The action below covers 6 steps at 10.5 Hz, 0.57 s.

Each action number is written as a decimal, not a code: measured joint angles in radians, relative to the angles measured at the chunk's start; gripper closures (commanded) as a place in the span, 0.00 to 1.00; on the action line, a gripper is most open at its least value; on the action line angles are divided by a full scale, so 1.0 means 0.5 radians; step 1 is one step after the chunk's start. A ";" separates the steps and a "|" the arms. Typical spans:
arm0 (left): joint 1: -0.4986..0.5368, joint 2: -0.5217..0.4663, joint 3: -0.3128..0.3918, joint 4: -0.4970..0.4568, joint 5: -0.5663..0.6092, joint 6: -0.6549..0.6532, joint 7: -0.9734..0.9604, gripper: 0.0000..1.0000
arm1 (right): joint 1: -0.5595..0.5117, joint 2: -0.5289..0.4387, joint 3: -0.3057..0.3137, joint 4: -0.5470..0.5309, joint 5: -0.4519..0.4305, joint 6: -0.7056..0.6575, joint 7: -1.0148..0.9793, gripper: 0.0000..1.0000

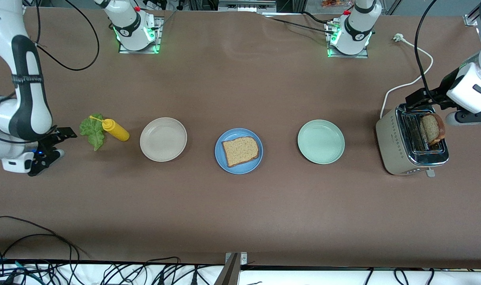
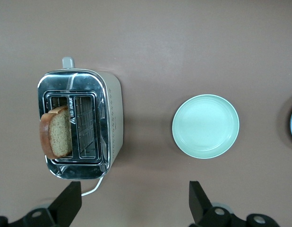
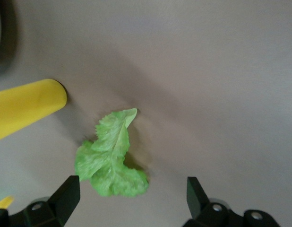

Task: Make sandwich in blue plate with both arms
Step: 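Grasp the lettuce leaf with the right gripper while the left gripper retracts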

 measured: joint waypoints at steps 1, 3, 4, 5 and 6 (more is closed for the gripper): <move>0.003 -0.005 -0.001 0.005 0.000 -0.008 0.000 0.00 | -0.027 0.082 0.000 0.001 0.075 0.006 -0.096 0.00; 0.017 -0.005 -0.002 0.007 0.000 -0.019 0.000 0.00 | -0.064 0.227 0.000 0.001 0.141 0.006 -0.243 0.02; 0.047 -0.005 -0.002 0.017 0.000 -0.019 0.022 0.00 | -0.072 0.281 0.000 0.001 0.149 -0.015 -0.295 0.13; 0.084 -0.006 0.000 0.045 0.001 -0.020 0.060 0.00 | -0.072 0.313 0.002 0.001 0.159 -0.058 -0.329 0.25; 0.109 -0.007 -0.001 0.080 0.001 -0.021 0.082 0.00 | -0.072 0.327 0.006 0.001 0.194 -0.108 -0.337 0.56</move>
